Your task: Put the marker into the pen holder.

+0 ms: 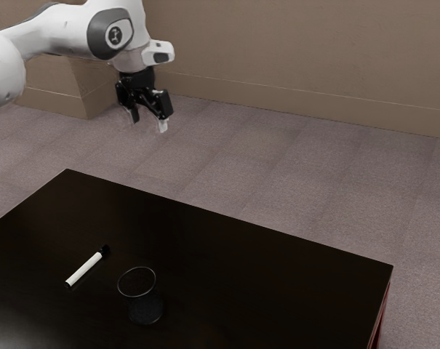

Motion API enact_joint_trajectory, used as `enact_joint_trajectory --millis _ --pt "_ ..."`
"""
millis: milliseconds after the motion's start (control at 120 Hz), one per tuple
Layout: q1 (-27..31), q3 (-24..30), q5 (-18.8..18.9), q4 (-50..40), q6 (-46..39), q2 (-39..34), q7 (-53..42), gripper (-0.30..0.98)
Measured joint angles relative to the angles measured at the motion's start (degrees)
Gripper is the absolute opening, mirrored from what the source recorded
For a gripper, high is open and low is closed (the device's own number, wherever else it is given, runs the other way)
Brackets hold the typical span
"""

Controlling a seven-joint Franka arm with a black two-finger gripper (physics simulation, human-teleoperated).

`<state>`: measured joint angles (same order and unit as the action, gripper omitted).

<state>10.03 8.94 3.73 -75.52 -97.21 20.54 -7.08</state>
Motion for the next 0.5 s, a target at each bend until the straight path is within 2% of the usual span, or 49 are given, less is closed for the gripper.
enact_joint_trajectory --millis 158,258,358,500 --pt "-1.36 1.66 0.83 1.33 1.34 -0.69 -0.31 0.68" --pt "0.37 0.80 4.52 0.59 1.00 1.89 -0.52 0.68" --pt "1.10 -6.37 5.18 -1.67 -2.13 7.79 -0.84 0.68" --pt "1.93 -11.55 2.04 -9.48 -7.76 11.60 -2.01 0.69"
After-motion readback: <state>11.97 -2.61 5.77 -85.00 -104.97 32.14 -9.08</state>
